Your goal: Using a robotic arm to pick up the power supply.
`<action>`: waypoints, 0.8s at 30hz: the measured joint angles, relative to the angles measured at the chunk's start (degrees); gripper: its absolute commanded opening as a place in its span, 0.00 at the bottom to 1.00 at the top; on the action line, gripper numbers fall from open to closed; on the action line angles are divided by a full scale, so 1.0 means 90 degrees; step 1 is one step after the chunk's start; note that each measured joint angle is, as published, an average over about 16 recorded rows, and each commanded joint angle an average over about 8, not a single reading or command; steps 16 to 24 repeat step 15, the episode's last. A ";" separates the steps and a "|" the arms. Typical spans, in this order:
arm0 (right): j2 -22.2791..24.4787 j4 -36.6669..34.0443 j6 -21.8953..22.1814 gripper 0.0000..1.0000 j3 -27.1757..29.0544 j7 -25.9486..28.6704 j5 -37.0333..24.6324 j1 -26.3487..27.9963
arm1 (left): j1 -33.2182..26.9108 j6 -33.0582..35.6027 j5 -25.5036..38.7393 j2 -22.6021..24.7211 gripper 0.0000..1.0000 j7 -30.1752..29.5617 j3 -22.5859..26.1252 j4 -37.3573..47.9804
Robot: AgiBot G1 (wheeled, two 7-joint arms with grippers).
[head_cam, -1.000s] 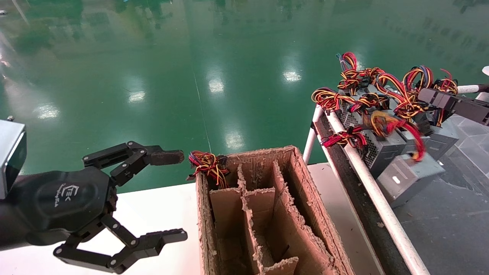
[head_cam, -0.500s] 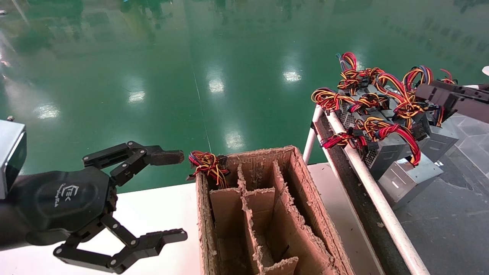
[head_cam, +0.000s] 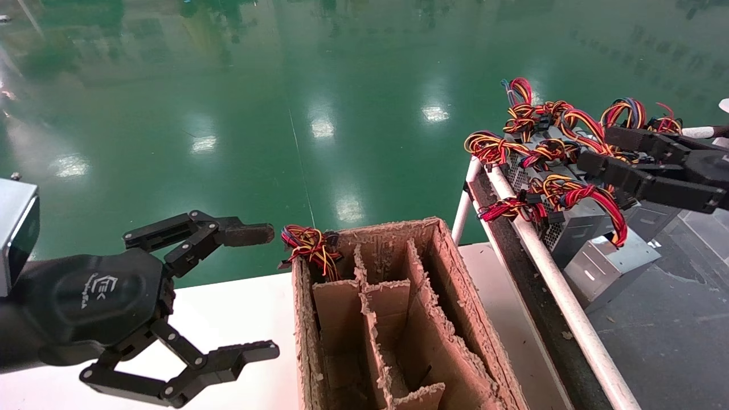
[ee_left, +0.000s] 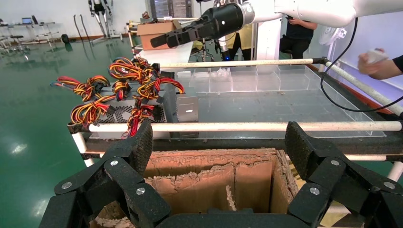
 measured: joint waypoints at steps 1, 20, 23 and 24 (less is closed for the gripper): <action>0.0002 0.0130 0.0007 1.00 0.0017 0.0004 0.0028 -0.0063 | 0.0000 0.0000 0.0000 0.0000 1.00 0.0000 0.0000 0.0000; 0.0025 0.1479 0.0085 1.00 0.0188 0.0040 0.0323 -0.0714 | 0.0000 0.0000 0.0000 0.0000 1.00 0.0000 0.0000 0.0000; 0.0025 0.1479 0.0085 1.00 0.0188 0.0040 0.0323 -0.0714 | 0.0000 0.0000 0.0000 0.0000 1.00 0.0000 0.0000 0.0000; 0.0025 0.1479 0.0085 1.00 0.0188 0.0040 0.0323 -0.0714 | 0.0000 0.0000 0.0000 0.0000 1.00 0.0000 0.0000 0.0000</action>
